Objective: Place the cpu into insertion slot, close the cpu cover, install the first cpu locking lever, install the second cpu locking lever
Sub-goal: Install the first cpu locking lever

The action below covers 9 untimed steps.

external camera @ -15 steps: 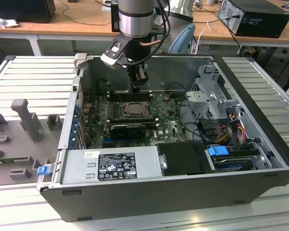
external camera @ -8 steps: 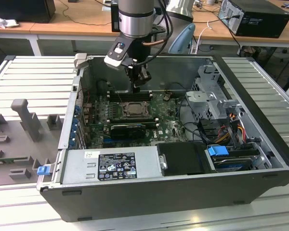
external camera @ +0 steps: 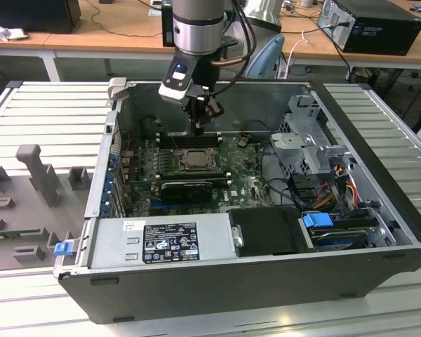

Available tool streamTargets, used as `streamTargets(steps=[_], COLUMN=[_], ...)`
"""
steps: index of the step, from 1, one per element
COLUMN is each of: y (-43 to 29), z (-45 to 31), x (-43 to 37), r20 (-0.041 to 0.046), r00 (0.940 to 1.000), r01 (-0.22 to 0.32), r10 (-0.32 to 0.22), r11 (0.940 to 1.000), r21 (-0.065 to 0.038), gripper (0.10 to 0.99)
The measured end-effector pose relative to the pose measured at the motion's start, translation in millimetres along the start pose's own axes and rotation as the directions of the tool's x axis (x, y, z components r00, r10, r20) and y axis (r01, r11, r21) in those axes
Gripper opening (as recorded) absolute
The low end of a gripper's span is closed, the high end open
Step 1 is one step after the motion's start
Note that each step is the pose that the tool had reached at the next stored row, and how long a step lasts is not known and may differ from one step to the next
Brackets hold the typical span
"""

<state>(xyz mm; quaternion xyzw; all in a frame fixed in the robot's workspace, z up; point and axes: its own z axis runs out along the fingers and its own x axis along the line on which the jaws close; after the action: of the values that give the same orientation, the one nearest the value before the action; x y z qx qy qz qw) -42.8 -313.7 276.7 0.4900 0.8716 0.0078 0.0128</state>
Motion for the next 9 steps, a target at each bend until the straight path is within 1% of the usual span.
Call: streamTargets(steps=[4,9], y=[0.0,0.0], z=[0.0,0.0], x=[0.0,0.0], r20=[-0.0015,-0.0034], r00=[0.9982,0.9906], r01=[0.06,0.136], r10=[-0.06,-0.136], r11=[0.9982,0.9906], r21=[-0.001,-0.002], gripper=[0.106,0.106])
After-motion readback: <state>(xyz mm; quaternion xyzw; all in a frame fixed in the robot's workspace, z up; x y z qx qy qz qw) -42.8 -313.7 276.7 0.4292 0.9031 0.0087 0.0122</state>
